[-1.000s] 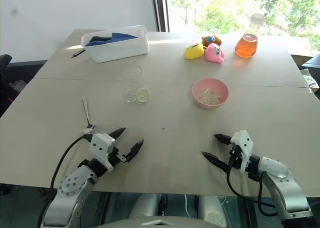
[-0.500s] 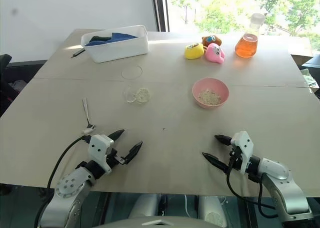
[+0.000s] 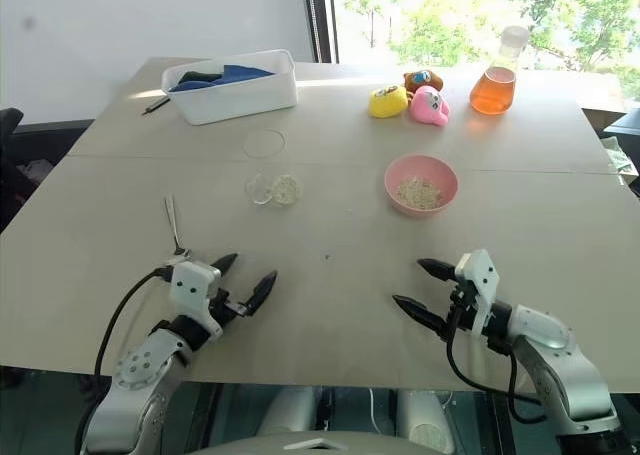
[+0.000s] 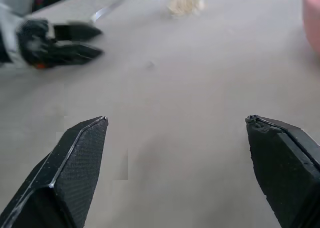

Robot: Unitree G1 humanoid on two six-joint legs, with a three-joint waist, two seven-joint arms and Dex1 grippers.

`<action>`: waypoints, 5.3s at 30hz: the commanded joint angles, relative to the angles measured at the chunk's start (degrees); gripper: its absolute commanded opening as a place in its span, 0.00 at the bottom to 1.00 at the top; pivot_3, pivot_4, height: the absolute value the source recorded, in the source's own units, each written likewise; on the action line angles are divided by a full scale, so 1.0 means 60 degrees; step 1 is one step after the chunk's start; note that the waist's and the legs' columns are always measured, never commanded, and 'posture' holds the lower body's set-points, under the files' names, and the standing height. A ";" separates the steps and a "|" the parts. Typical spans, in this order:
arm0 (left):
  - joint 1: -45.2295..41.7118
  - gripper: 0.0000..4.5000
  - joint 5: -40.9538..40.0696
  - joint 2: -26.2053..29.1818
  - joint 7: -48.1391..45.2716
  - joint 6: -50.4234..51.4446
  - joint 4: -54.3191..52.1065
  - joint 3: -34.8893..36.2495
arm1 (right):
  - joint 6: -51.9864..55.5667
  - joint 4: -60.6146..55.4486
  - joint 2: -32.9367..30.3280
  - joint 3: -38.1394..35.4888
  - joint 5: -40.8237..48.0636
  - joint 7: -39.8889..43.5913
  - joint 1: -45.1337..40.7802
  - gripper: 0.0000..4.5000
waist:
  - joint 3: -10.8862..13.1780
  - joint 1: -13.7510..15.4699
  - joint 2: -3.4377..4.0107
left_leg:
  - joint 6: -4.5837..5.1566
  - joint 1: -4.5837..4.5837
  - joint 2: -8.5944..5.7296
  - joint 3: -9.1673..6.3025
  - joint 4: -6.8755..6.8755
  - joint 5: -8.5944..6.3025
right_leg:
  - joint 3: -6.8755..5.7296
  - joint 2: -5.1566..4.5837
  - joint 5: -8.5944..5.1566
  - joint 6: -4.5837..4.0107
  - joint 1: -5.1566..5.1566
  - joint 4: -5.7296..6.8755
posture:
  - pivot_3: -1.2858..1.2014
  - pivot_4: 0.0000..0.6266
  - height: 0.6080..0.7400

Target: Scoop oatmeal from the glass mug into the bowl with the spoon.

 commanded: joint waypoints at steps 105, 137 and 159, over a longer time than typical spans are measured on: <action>-0.0406 0.00 0.0713 0.0383 -0.2080 -0.3690 -0.0628 -0.1485 | 0.5227 -0.0122 0.4229 0.0301 0.4059 -0.5694 -0.4908 0.01 | 0.0019 -0.0221 -0.0030 | -0.0009 -0.0136 -0.0009 0.0003 0.0015 0.0008 | -0.0063 -0.0014 0.0006 0.0000 -0.0152 0.0062 | 0.52 0.24 1.00; -0.3800 0.98 0.3001 0.0062 0.1699 -0.1046 0.0979 0.0217 | 0.5010 0.0162 0.4300 -0.0059 0.3768 -0.5844 -0.5195 0.00 | 0.0019 -0.0210 -0.0033 | -0.0013 -0.0148 -0.0013 0.0007 0.0019 0.0010 | -0.0069 0.0005 0.0007 0.0001 -0.0165 0.0068 | 0.52 0.24 1.00; -0.5330 0.98 0.4594 0.1918 0.1993 -0.2766 0.3971 -0.0470 | 0.4724 0.0231 0.4318 0.0242 0.3169 -0.5547 -0.5022 0.00 | 0.0020 -0.0174 -0.0033 | -0.0018 -0.0153 -0.0017 0.0022 0.0017 0.0013 | -0.0074 -0.0017 0.0007 0.0001 -0.0180 0.0068 | 0.52 0.24 1.00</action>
